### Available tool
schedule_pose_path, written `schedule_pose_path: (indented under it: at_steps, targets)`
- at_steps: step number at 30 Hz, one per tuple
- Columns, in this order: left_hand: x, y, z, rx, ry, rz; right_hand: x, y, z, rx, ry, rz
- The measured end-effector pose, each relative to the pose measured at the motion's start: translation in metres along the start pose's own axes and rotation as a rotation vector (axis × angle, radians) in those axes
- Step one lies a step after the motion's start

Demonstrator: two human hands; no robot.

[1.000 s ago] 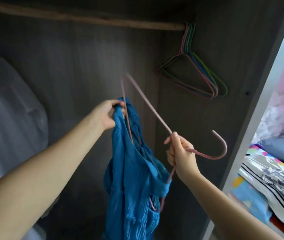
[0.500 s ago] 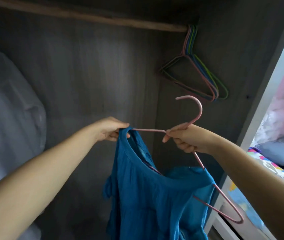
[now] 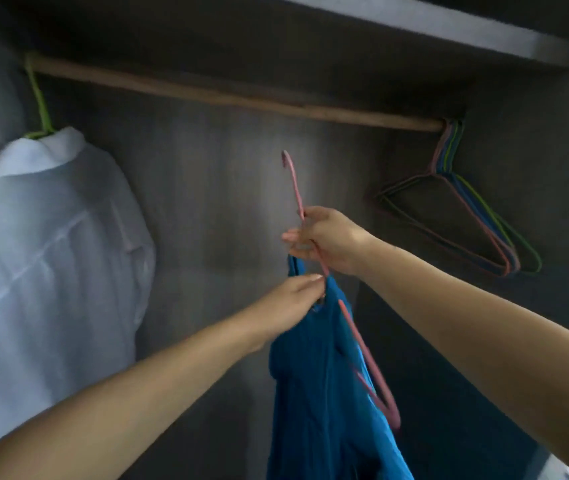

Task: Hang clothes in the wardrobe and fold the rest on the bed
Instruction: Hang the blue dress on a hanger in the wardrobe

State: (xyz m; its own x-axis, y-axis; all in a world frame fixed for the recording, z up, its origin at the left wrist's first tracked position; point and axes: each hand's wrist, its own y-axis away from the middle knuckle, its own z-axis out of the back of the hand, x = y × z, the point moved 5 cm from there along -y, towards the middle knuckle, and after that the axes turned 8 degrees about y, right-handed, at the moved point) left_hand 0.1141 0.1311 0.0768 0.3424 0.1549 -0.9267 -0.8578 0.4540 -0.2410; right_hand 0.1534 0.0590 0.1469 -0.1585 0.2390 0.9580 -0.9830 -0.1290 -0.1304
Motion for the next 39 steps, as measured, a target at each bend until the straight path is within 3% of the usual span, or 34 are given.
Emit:
schedule_pose_path:
  at_steps: [3,6,13,20,22,28,35,39]
  targets:
    - [-0.021,0.025,0.036,-0.183,0.271,0.007,0.038,-0.025,-0.037,0.070,0.331,0.169]
    - [-0.048,0.050,0.078,-0.279,0.280,-0.047,0.071,-0.051,-0.077,0.127,0.508,0.305]
    - [-0.082,0.074,0.169,-0.595,-0.337,0.005,0.135,-0.095,-0.159,0.146,0.528,0.509]
    - [-0.078,0.060,0.247,-0.750,-0.970,0.143,0.164,-0.133,-0.222,0.132,0.700,0.550]
    - [-0.071,0.060,0.266,-0.762,-1.218,0.224,0.161,-0.143,-0.240,0.129,0.755,0.553]
    - [-0.037,0.070,0.297,-0.756,-1.516,0.455,0.139,-0.163,-0.288,0.199,0.815,0.533]
    - [-0.024,0.083,0.311,-0.737,-1.634,0.588,0.137,-0.166,-0.299,0.307,0.742,0.620]
    - [-0.026,0.069,0.297,-0.721,-1.611,0.476,0.112,-0.169,-0.254,0.210,0.766,0.580]
